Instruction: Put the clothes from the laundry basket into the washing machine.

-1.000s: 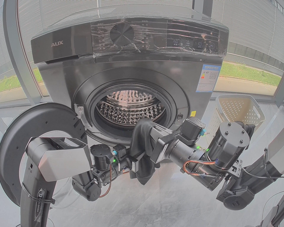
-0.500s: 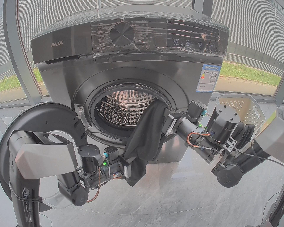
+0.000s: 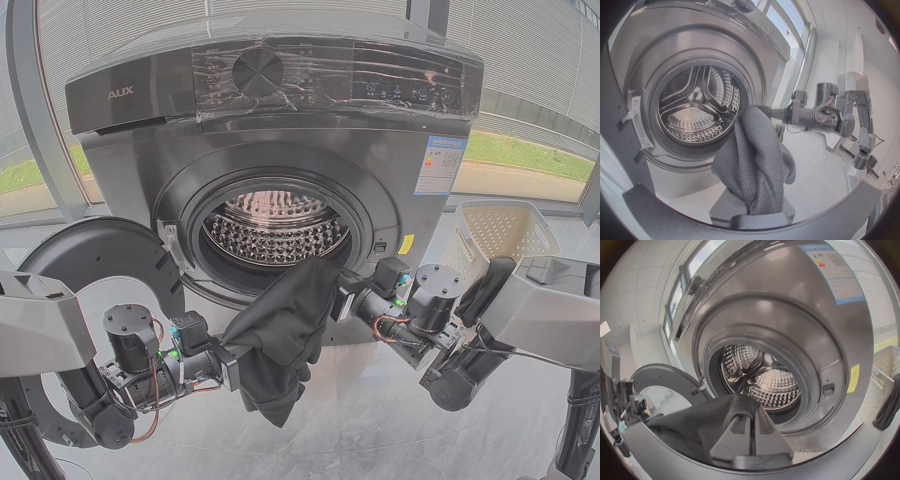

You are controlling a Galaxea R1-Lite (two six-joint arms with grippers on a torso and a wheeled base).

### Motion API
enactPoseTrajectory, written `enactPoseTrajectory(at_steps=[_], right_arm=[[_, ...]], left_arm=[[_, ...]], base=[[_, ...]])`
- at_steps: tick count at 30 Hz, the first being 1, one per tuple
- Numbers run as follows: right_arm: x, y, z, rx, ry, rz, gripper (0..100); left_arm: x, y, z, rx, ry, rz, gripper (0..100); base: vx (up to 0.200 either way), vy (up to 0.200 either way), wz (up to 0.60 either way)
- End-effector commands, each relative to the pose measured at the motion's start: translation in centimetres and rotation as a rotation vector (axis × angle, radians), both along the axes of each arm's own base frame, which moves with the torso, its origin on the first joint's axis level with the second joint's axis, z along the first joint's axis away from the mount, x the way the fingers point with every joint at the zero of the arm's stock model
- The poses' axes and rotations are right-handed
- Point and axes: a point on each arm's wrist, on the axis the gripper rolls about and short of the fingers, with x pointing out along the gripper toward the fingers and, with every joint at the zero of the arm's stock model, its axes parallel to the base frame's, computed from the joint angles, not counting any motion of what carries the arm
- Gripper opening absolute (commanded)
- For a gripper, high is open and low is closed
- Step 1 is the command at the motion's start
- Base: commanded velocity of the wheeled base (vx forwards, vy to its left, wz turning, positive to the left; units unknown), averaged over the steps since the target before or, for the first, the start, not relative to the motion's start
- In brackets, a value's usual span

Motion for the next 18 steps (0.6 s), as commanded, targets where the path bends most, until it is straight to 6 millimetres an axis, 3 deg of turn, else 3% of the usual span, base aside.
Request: enactPoseTrajectory(at_steps=[1, 6, 10, 14, 18], right_arm=[[-0.3, 0.6, -1.6, -0.029, 0.038, 0.011, 100], [-1.0, 0.6, -1.9, -0.030, 0.041, 0.022, 100], [-3.1, -0.9, -2.3, -0.079, 0.093, 0.028, 100], [-6.6, -4.5, -2.3, -0.140, 0.170, 0.017, 100], [-8.4, -6.7, -2.4, -0.152, 0.213, -0.012, 100]], left_arm=[[0.3, 0.5, 1.4, -0.030, -0.054, 0.021, 0], [0.7, 1.0, 2.3, -0.046, -0.086, 0.058, 0], [0.4, 1.4, 3.7, -0.087, -0.114, 0.071, 0], [-0.4, 2.0, 5.8, -0.150, -0.157, 0.133, 0], [-0.4, 2.1, 6.0, -0.152, -0.169, 0.212, 0]], base=[[0.000, 0.000, 0.00], [0.000, 0.000, 0.00], [0.000, 0.000, 0.00], [0.000, 0.000, 0.00], [0.000, 0.000, 0.00]])
